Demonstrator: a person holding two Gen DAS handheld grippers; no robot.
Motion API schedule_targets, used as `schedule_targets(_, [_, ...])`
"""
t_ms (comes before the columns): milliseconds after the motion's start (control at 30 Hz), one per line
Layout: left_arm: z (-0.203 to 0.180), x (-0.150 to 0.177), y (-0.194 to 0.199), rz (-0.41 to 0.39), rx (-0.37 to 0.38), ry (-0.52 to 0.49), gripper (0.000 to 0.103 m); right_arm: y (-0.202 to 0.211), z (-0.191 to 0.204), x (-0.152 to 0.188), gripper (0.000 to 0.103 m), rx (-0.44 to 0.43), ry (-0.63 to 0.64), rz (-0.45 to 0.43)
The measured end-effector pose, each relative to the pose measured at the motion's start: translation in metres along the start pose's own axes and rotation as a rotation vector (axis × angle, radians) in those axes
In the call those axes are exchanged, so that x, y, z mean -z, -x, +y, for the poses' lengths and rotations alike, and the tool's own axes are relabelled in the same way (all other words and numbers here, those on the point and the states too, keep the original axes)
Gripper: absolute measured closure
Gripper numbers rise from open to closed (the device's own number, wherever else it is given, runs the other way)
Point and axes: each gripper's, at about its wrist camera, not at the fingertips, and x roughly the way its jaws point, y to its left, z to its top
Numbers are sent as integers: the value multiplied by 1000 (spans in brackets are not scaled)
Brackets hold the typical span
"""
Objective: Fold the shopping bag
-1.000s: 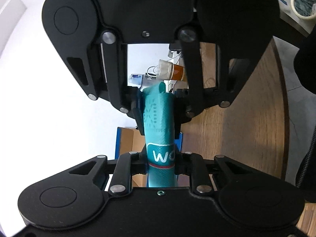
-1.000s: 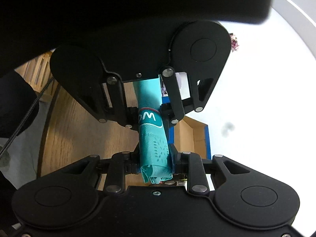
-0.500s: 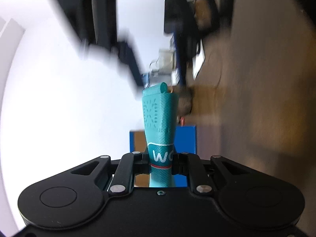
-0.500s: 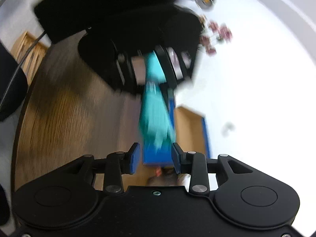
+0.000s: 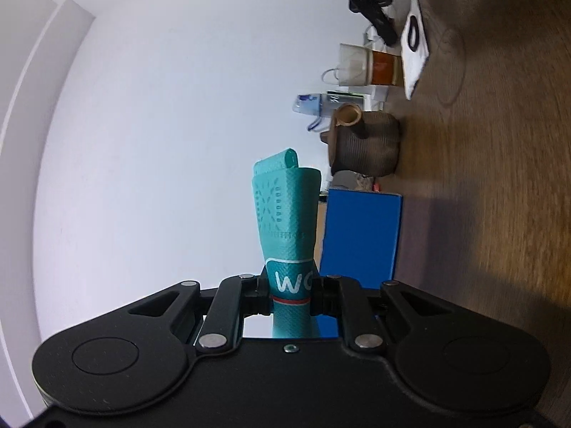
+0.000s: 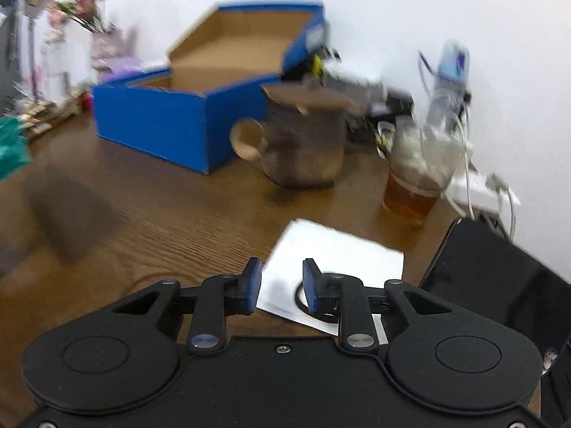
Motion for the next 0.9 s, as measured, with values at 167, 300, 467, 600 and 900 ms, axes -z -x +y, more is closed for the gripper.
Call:
schedule_targets(167, [9, 8, 0, 55, -6, 68, 88, 6, -28, 25, 101, -18, -119, 61])
schedule_targets(300, [16, 8, -3, 81, -9, 112, 88, 10, -31, 35, 102, -27, -149, 50])
schedule_targets(467, [34, 10, -4, 163, 26, 256, 88, 31, -23, 34, 103, -56, -157, -60])
schedule_targets(600, [45, 11, 1, 217, 26, 333, 88, 82, 1, 30, 102, -155, -166, -235])
schedule_targets(900, [59, 6, 14, 267, 31, 405, 88, 162, 130, 30, 102, -605, 10, -511])
